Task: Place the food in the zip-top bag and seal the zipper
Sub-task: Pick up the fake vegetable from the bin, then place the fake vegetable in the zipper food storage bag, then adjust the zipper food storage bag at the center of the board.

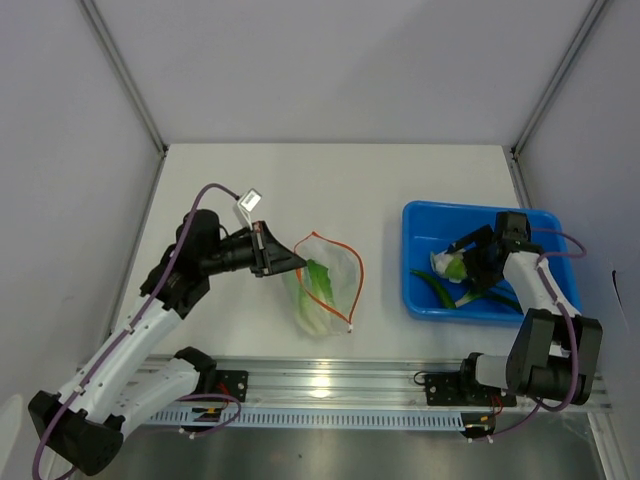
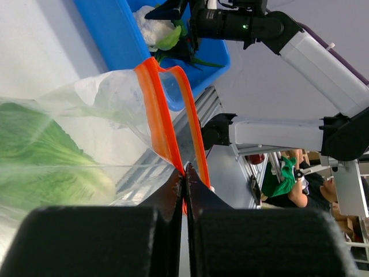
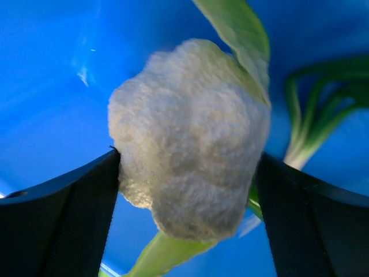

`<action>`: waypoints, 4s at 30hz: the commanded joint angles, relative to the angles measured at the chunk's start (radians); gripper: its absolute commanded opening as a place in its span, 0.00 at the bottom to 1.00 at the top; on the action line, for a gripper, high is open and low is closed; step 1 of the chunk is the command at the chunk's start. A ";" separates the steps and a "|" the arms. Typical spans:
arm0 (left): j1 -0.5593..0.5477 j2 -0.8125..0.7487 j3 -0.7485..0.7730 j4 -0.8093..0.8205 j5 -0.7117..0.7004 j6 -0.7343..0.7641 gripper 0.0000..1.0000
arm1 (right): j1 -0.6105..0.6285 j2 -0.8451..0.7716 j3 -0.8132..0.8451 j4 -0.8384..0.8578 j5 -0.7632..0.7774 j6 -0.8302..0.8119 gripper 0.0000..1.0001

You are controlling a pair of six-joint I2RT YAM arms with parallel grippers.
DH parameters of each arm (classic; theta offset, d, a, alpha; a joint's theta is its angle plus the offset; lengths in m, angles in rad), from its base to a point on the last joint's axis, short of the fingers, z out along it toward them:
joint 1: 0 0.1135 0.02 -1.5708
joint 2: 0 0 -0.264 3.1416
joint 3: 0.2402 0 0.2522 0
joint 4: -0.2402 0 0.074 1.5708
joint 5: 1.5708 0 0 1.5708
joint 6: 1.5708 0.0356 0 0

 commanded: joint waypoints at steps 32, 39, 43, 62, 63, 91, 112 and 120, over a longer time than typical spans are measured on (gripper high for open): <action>0.005 -0.008 -0.021 0.011 -0.080 -0.037 0.01 | 0.850 -0.203 0.647 -0.265 0.069 -0.417 0.27; 0.005 -0.009 -0.024 0.003 -0.091 -0.040 0.01 | 1.199 -0.145 0.725 -0.306 0.264 -0.437 0.25; 0.005 -0.012 -0.018 -0.009 -0.088 -0.037 0.01 | 1.262 -0.094 0.736 -0.315 0.302 -0.451 0.26; 0.005 -0.060 -0.015 -0.059 -0.061 -0.011 0.01 | 1.257 0.083 0.633 -0.178 0.002 -0.706 0.34; 0.005 -0.063 -0.016 -0.060 -0.061 -0.011 0.01 | 1.254 0.083 0.626 -0.168 -0.007 -0.709 0.38; 0.005 -0.091 -0.023 -0.057 -0.050 -0.023 0.00 | 0.999 -0.121 0.548 -0.213 0.102 -0.399 0.98; 0.005 -0.118 -0.013 -0.071 -0.028 -0.041 0.01 | 0.852 -0.049 0.195 0.264 -0.264 -0.482 0.56; 0.005 -0.126 -0.004 -0.083 -0.025 -0.043 0.01 | 0.851 -0.013 0.187 0.275 -0.241 -0.502 0.49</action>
